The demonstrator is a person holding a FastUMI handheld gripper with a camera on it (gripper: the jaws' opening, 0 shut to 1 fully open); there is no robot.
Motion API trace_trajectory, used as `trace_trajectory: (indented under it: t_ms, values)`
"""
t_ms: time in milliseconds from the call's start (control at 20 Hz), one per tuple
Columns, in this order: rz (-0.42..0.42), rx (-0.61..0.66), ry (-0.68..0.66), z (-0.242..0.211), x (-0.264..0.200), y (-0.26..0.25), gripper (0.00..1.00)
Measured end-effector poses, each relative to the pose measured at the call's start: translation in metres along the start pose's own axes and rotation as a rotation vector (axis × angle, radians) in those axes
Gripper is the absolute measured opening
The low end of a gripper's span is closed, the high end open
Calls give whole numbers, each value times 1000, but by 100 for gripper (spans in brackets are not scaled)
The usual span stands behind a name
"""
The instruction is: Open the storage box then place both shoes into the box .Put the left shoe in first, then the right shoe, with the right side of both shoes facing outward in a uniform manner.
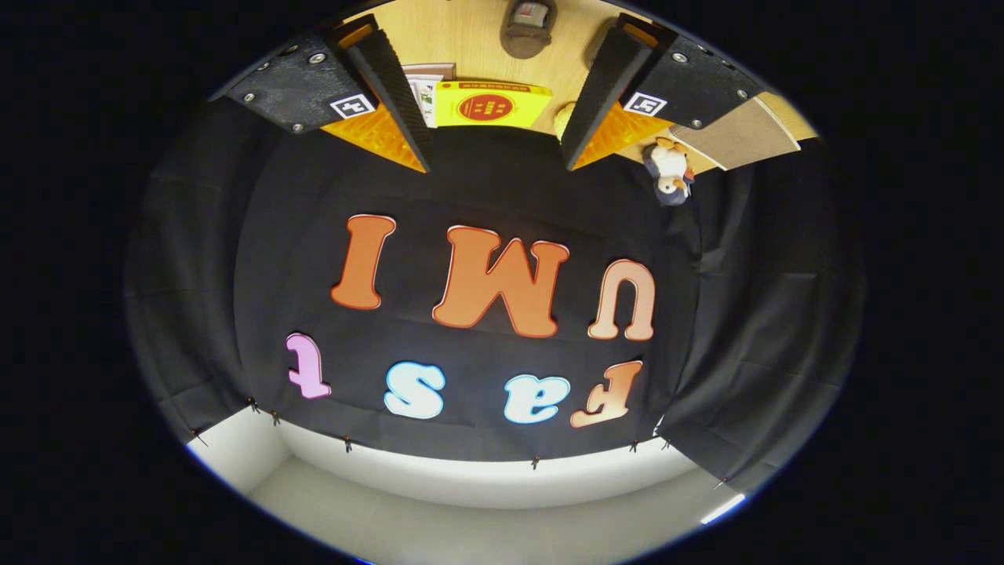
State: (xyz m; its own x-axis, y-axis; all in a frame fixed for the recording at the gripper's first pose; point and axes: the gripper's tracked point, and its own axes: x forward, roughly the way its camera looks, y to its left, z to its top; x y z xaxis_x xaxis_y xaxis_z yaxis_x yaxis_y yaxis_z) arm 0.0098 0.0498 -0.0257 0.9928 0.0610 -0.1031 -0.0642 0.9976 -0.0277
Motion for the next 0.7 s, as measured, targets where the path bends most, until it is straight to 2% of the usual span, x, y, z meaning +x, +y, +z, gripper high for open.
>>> trace_trajectory:
  t_ms: [150, 300, 550, 700]
  values:
    - [104, 28, 64, -22, 9, 35, 99]
    - [259, 102, 159, -53, 13, 80, 99]
    - [519, 371, 344, -102, 12, 165, 99]
    - [620, 515, 463, -136, 9, 201, 98]
